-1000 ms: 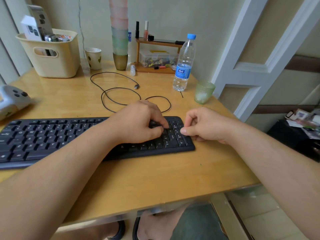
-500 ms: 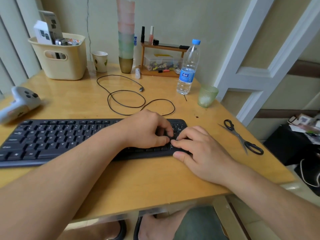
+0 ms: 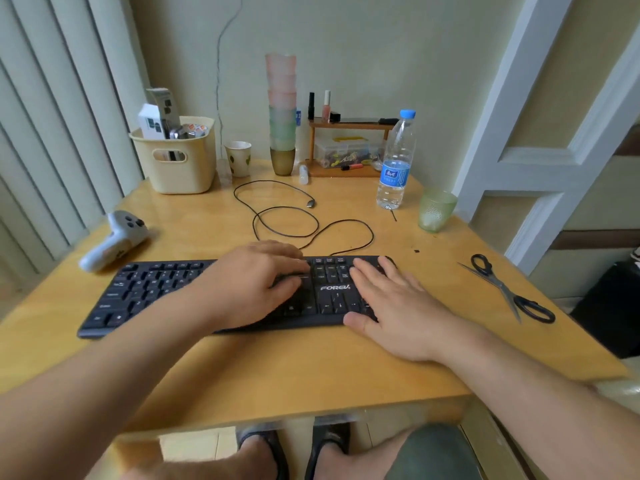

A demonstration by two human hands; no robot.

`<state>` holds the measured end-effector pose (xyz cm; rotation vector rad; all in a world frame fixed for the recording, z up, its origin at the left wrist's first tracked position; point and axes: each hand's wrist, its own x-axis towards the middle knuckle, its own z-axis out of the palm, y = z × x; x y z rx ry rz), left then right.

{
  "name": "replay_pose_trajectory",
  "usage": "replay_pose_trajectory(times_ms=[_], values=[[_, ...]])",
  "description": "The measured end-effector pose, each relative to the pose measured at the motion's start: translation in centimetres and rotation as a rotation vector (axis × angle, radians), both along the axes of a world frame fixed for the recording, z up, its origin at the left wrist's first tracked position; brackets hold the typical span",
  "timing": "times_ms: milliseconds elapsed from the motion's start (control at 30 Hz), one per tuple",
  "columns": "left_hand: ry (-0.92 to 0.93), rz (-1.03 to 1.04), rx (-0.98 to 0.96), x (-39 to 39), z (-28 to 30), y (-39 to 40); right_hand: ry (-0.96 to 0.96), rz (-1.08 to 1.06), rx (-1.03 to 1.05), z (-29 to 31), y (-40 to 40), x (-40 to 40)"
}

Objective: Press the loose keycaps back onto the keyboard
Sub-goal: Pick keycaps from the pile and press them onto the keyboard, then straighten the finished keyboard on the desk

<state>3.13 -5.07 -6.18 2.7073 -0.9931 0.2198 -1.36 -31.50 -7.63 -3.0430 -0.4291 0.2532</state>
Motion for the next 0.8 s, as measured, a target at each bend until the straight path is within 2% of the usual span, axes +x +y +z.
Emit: replay_pose_trajectory(times_ms=[67, 133, 233, 333, 400, 467, 533, 567, 600, 667, 700, 800], values=[[0.091, 0.148, 0.202, -2.3, -1.6, 1.8, 0.048, -0.022, -0.032, 0.1, -0.2, 0.1], [0.131, 0.215, 0.339, -3.9, -3.1, 1.9, -0.005, -0.075, -0.052, 0.2, 0.3, 0.2], [0.172, 0.206, 0.297, -3.6, -2.7, 1.3, -0.092, -0.084, -0.041, -0.2, 3.5, -0.5], [0.188, 0.203, 0.190, -3.2, -1.8, 3.4, -0.057, 0.052, -0.026, -0.7, 8.1, -1.7], [0.108, 0.301, 0.311, -3.9, -2.4, 5.2, -0.002, 0.046, -0.070, -0.6, 9.8, -1.9], [0.179, 0.322, 0.321, -4.2, -2.7, 6.0, 0.000, -0.017, -0.080, 0.2, 10.8, -1.6], [0.286, 0.281, 0.132, -4.1, -1.8, 6.4, -0.050, 0.013, -0.024, 0.8, 12.3, -1.4], [0.287, 0.282, 0.032, -4.0, -1.7, 6.9, -0.071, 0.086, 0.013, 0.8, 13.2, -1.5], [0.234, 0.312, 0.011, -4.0, -1.8, 7.6, -0.071, 0.175, 0.036, 0.6, 14.2, -1.5], [0.123, 0.441, 0.188, -4.7, -2.6, 8.8, -0.033, 0.302, 0.013, -0.2, 15.5, -1.8], [0.140, 0.481, 0.244, -5.0, -3.0, 9.3, -0.021, 0.320, 0.002, -0.6, 15.7, -1.7], [0.206, 0.495, 0.162, -5.1, -2.6, 10.0, -0.001, 0.288, 0.052, -0.6, 15.6, -1.2]])
